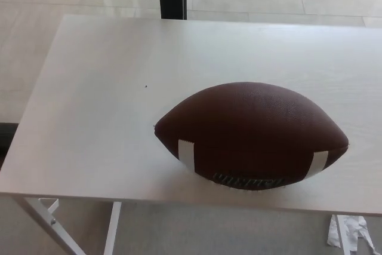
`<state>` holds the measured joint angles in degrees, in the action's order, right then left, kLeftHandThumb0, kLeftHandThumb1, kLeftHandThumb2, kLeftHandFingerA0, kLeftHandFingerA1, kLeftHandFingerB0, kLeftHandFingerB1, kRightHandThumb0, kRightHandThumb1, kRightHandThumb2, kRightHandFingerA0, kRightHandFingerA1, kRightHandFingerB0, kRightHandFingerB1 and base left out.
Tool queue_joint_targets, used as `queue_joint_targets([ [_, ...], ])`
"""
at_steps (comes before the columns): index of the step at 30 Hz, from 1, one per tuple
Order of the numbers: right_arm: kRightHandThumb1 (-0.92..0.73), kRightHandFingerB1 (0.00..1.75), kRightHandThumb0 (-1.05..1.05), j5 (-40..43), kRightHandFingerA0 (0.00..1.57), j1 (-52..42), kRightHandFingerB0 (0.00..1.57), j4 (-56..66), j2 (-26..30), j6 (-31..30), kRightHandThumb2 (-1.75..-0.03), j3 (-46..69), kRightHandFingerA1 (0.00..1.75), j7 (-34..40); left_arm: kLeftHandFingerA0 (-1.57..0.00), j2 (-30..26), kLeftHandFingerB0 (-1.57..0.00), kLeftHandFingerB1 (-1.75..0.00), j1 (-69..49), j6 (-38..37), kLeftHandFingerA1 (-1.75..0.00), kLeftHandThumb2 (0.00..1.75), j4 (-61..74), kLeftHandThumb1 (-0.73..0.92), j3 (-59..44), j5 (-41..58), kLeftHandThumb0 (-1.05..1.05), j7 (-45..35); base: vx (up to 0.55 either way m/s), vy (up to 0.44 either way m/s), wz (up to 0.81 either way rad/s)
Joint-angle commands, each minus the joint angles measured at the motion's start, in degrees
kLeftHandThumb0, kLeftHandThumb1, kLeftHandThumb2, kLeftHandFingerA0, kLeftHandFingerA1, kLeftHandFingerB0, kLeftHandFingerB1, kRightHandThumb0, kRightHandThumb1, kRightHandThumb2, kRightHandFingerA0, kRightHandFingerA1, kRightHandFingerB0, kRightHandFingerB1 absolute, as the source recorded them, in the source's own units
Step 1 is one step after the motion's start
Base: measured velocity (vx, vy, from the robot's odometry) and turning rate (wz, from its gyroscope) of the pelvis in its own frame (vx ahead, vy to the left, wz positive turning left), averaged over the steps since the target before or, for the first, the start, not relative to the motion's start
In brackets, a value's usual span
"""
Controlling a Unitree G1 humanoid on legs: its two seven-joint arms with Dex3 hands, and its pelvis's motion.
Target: The robot uses both its hands to grab the left and right ends of a football kept in the middle of the desk infront of it, lifts it up and places it in the palm of a person
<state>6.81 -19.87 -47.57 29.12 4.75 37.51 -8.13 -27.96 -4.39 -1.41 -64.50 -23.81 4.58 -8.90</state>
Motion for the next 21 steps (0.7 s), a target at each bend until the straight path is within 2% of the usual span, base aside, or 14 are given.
queue_joint_targets([
  [1, -0.56, 0.21, -0.84, 8.9, 0.07, -1.6, 0.02, 1.7, 4.6, -0.7, -0.97, 5.8, 0.57, -9.6, -0.35, -3.8, -0.3, -0.35, 2.4, -2.2, -0.52, 0.65, -4.0, 0.52, -8.2, 8.7, -0.77, -6.2, 0.0, 0.0, 0.0],
  [3, -0.57, 0.23, -0.89, 11.5, 0.08, -1.0, 0.05, 2.2, 4.0, -1.9, -0.96, 8.1, 0.58, -10.1, -0.34, -3.4, -0.31, -0.31, 3.4, -1.8, -0.5, 0.59, -4.2, 0.61, -10.5, 9.9, -0.79, -5.6, 0.0, 0.0, 0.0],
  [4, -0.68, 0.08, -1.02, 14.1, 0.0, -0.8, 0.0, 4.9, 3.7, -4.6, -1.08, 10.5, 0.47, -9.9, -0.25, -3.5, -0.08, -0.37, 5.0, -1.3, -0.52, 0.98, -3.9, 0.63, -12.1, 11.1, -0.97, -4.1, 0.0, 0.0, 0.0],
  [5, -0.87, 0.14, -0.89, 15.6, 0.0, -0.8, 0.0, 7.5, 3.8, -5.9, -0.66, 12.2, 0.47, -9.6, -0.24, -3.6, -0.1, -0.24, 6.3, -1.3, -0.44, 0.64, -3.3, 0.78, -13.5, 12.0, -0.9, -4.1, 0.0, 0.0, 0.0],
  [6, -0.71, 0.08, -0.94, 17.7, 0.09, 0.1, 0.0, 9.5, 3.9, -7.2, -1.11, 14.2, 0.54, -9.2, -0.13, -3.8, -0.06, -0.25, 7.5, -1.4, -0.51, 1.04, -2.6, 0.63, -14.4, 12.6, -0.9, -3.8, 0.0, 0.0, 0.0],
  [10, -0.63, 0.1, -0.93, 22.4, 0.0, 3.6, 0.0, 13.5, 4.5, -12.4, -1.11, 18.8, 0.52, -8.1, -0.05, -4.3, -0.03, -0.2, 10.5, -1.5, -0.48, 1.1, -1.1, 0.67, -16.0, 13.2, -0.92, -3.5, 0.0, 0.0, 0.0],
  [11, -0.83, 0.01, -1.05, 23.8, 0.02, 3.8, 0.0, 18.3, 4.5, -15.0, -0.67, 19.6, 0.58, -7.2, -0.07, -4.4, -0.08, -0.17, 12.1, -2.5, -0.44, 1.11, 0.5, 0.68, -16.5, 13.5, -0.91, -3.5, 0.0, 0.0, 0.0],
  [12, -0.83, 0.01, -1.05, 24.4, 0.02, 4.0, 0.0, 20.4, 4.5, -16.2, -0.67, 20.1, 0.58, -6.8, -0.07, -4.3, -0.08, -0.17, 12.8, -3.0, -0.44, 1.11, 1.2, 0.68, -16.7, 13.6, -0.91, -3.4, 0.0, 0.0, 0.0],
  [13, -0.63, 0.12, -0.95, 26.7, 0.09, 4.9, 0.0, 24.7, 4.6, -19.4, -1.08, 21.1, 0.56, -5.6, -0.05, -4.0, -0.04, -0.2, 15.0, -2.9, -0.46, 1.12, 3.4, 0.68, -17.4, 14.4, -0.91, -2.2, 0.0, 0.0, 0.0],
  [14, -0.66, 0.2, -0.93, 29.9, 0.1, 7.1, 0.03, 31.0, 3.6, -20.0, -1.07, 21.4, 0.59, -5.1, -0.11, -2.8, -0.04, -0.38, 18.1, -2.6, -0.55, 0.69, 9.2, 0.91, -17.4, 15.0, -1.05, -0.3, 0.0, 0.0, 0.0],
  [15, -0.67, 0.22, -0.96, 31.1, 0.13, 8.3, 0.06, 34.9, 2.3, -19.3, -1.07, 20.9, 0.61, -4.3, -0.15, -1.6, -0.04, -0.55, 19.8, -2.1, -0.73, 1.13, 12.2, 0.67, -17.9, 16.4, -1.05, -0.5, 0.0, 0.0, 0.0],
  [16, -0.64, 0.26, -0.96, 31.9, 0.1, 9.0, 0.06, 37.7, 1.8, -20.8, -1.08, 20.4, 0.58, -3.2, -0.13, -1.0, -0.12, -0.92, 21.0, -1.8, -1.19, 0.7, 14.1, 0.85, -17.4, 16.1, -1.05, 0.2, 0.0, 0.0, 0.0],
  [18, -0.73, 0.28, -1.04, 32.9, 0.21, 10.4, 0.05, 44.7, -0.5, -22.3, -1.13, 18.3, 0.63, 0.2, -0.66, 0.6, -0.59, -1.18, 22.8, -1.8, -1.26, 0.74, 18.4, 0.75, -16.2, 16.6, -1.05, -1.5, 0.0, 0.0, 0.0],
  [21, -0.74, 0.34, -1.01, 35.4, 0.27, 12.6, 0.06, 52.8, -3.8, -25.1, -1.13, 14.7, 0.62, 3.6, -0.85, 3.9, -0.72, -1.15, 25.9, -1.4, -1.19, 0.76, 24.3, 0.69, -13.5, 15.7, -1.05, -0.5, 0.0, 0.0, 0.0],
])
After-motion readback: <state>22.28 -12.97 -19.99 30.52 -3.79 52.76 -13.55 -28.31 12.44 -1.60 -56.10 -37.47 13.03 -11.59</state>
